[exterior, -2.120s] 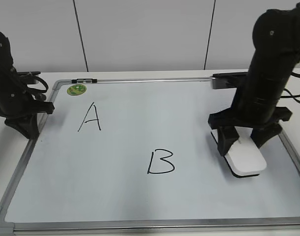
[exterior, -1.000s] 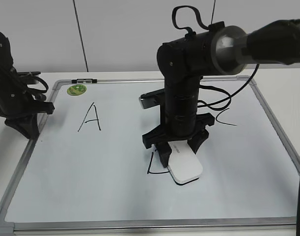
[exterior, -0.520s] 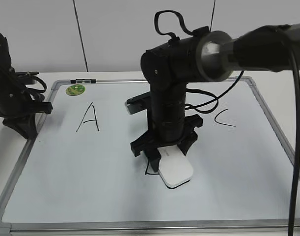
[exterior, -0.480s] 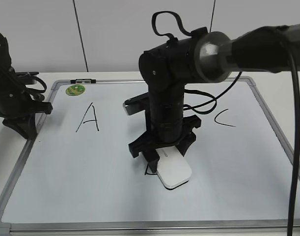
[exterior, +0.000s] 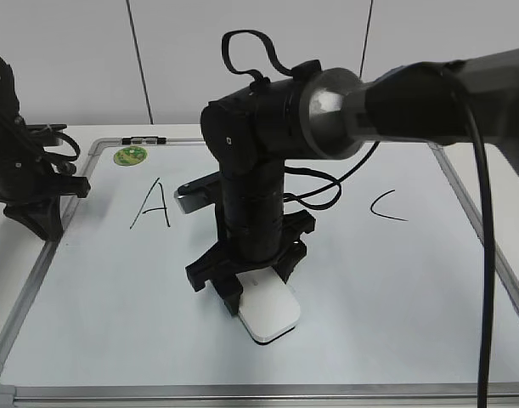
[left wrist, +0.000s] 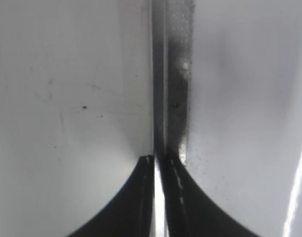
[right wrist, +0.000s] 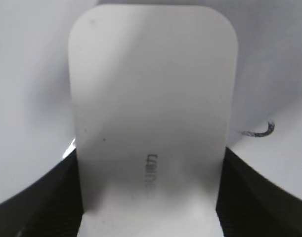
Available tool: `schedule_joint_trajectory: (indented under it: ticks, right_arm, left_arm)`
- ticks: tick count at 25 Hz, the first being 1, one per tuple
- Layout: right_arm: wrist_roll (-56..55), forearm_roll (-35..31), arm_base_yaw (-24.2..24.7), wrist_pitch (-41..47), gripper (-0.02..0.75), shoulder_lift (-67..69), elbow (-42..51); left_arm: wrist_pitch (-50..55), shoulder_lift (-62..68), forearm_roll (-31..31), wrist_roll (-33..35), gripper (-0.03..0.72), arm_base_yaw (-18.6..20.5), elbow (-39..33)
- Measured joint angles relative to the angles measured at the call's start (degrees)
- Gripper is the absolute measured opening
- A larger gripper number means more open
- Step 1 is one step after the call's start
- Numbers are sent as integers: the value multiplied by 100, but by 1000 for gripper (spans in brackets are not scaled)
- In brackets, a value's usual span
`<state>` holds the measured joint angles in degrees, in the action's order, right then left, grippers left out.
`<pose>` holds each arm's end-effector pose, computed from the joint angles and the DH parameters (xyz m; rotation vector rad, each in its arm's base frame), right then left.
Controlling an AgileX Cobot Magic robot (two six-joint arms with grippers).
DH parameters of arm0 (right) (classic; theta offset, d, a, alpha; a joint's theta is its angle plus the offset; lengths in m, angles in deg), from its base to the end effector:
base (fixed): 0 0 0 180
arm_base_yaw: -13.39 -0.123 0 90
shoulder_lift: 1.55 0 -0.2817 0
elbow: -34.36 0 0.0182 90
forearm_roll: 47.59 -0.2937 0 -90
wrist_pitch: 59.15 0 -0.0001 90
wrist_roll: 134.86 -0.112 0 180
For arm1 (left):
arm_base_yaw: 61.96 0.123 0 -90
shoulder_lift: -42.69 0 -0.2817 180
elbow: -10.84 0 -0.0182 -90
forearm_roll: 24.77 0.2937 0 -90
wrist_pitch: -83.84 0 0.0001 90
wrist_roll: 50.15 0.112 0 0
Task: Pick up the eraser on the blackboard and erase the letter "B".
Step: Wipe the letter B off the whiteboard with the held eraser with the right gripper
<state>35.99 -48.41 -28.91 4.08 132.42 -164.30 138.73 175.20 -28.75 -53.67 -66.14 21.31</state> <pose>0.3479 0.3185 0.1047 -0.8818 2.9970 0.0354 0.4533 -0.0395 0.0786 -0.0416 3.0903 -0.0948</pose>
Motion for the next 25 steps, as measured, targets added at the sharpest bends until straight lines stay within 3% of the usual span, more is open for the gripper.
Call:
schedule_joint_trajectory:
  ticks: [5,12,20,25]
  right_arm:
    - [-522,215,74,146,524,45,-64]
    - [-685,225,592,269,524,52,-78]
    - [-940,892,1198,517,524,52,-91]
    - [-954,1036,1271,518,524,-27,-70]
  left_arm:
    - [0,0,0,8,43,0,0]
    - [8,0,0,8,43,0,0]
    - [8,0,-1,8,43,0,0]
    - [8,0,-1,8,43,0,0]
